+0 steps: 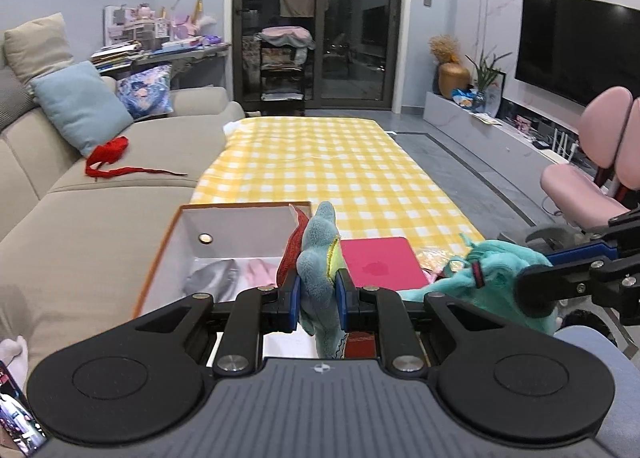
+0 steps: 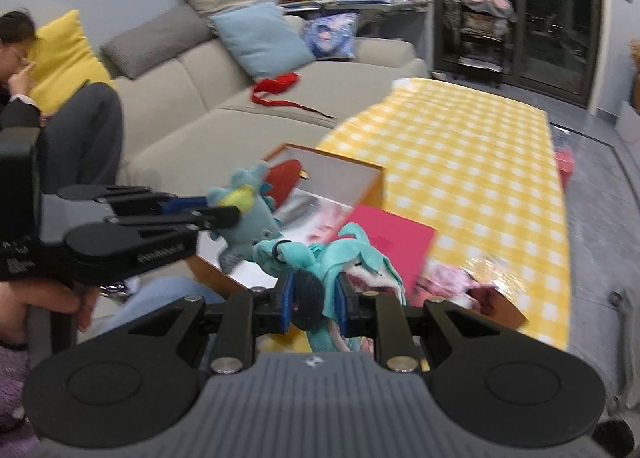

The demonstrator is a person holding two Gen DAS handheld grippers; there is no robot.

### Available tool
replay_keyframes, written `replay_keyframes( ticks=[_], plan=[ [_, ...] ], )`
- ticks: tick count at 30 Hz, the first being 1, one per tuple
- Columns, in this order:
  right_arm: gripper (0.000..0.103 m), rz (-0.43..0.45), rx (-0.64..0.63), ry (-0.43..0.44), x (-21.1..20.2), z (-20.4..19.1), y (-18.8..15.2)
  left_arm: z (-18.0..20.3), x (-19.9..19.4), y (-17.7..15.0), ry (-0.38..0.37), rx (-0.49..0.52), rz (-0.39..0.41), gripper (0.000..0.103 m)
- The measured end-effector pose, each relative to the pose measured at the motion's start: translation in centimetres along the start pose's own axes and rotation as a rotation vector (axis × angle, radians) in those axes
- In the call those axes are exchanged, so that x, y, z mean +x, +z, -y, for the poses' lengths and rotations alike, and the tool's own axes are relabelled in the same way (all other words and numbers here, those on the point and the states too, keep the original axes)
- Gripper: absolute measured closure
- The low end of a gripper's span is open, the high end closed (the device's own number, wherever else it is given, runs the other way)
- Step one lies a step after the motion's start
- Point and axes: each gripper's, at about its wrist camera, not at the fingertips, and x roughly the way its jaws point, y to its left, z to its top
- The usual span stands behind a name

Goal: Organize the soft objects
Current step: 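Carry the dinosaur and doll with both grippers over the white box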

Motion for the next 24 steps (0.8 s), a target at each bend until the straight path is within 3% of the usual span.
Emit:
replay_keyframes(
  ticks=[14, 24],
  plan=[
    [0.083, -0.018, -0.012, 0.156, 6.5, -3.1, 5.4, -6.1, 1.2, 0.2, 0.117, -0.064, 0.005, 0.083],
    [0.084, 0.013, -0.065, 0.166, 9.6, -4.4, 9.5, -9.2, 3.3, 0.4, 0.155, -0.100, -0.015, 0.083]
  ],
)
